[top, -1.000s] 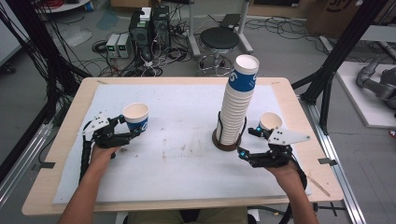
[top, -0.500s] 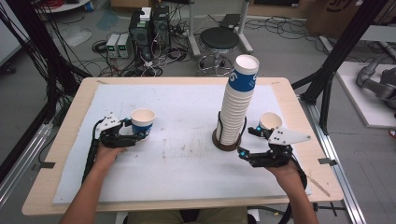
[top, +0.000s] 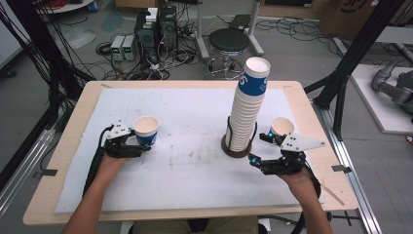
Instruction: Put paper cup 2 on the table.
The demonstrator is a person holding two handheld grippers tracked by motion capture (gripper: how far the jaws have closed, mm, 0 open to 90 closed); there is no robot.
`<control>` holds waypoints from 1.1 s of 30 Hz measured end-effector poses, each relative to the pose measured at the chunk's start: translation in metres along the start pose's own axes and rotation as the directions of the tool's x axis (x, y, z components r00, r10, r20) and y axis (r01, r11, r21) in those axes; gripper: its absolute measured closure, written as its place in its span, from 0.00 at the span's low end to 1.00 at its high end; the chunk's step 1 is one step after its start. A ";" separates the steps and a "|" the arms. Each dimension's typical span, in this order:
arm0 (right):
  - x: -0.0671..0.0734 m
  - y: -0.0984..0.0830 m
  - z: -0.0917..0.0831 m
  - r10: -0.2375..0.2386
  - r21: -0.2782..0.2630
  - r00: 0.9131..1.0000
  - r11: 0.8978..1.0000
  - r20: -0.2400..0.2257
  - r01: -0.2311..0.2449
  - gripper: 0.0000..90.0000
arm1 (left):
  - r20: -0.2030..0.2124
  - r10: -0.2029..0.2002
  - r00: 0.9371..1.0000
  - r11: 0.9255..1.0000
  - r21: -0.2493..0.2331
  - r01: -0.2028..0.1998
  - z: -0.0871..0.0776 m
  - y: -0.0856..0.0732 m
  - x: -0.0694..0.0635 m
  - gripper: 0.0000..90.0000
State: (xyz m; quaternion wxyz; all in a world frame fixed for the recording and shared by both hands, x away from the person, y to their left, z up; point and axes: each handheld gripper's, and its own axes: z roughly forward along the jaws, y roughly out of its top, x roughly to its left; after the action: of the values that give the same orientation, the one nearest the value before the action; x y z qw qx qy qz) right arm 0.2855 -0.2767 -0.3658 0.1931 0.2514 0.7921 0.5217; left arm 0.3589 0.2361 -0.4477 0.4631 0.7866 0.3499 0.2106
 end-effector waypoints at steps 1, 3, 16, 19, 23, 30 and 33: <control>0.000 0.000 0.000 -0.001 0.000 1.000 1.000 0.000 0.001 0.24 | -0.001 -0.005 1.000 1.000 0.002 0.005 -0.001 -0.001 0.000 0.29; 0.000 0.000 0.001 0.007 0.004 1.000 1.000 -0.006 -0.007 0.24 | -0.002 -0.009 1.000 1.000 0.011 0.009 -0.002 -0.002 0.000 0.29; -0.002 -0.002 -0.002 0.005 0.008 1.000 1.000 0.008 -0.006 0.24 | 0.002 -0.080 0.997 0.996 -0.036 0.080 -0.020 -0.003 -0.004 0.21; -0.003 -0.002 -0.002 0.002 0.008 1.000 1.000 0.012 -0.003 0.24 | 0.001 -0.082 0.997 0.995 -0.050 0.082 -0.028 -0.003 -0.006 0.20; -0.003 -0.002 -0.003 0.001 0.011 1.000 1.000 0.015 -0.001 0.24 | 0.020 -0.086 0.996 0.992 -0.087 0.088 -0.039 -0.002 -0.008 0.18; -0.005 -0.004 -0.005 0.003 0.014 0.999 1.000 0.032 -0.003 0.24 | 0.041 -0.118 0.992 0.967 -0.223 0.124 -0.057 0.005 -0.010 0.18; -0.006 -0.005 -0.007 0.010 0.014 0.999 1.000 0.051 -0.011 0.24 | 0.059 -0.130 0.990 0.942 -0.306 0.142 -0.062 0.007 -0.010 0.18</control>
State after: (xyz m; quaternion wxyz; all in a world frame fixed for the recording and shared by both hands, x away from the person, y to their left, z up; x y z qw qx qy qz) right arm 0.2851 -0.2874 -0.3675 0.2085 0.2700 0.7894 0.5104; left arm 0.3139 0.2631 -0.4118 0.6004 0.6823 0.3573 0.2152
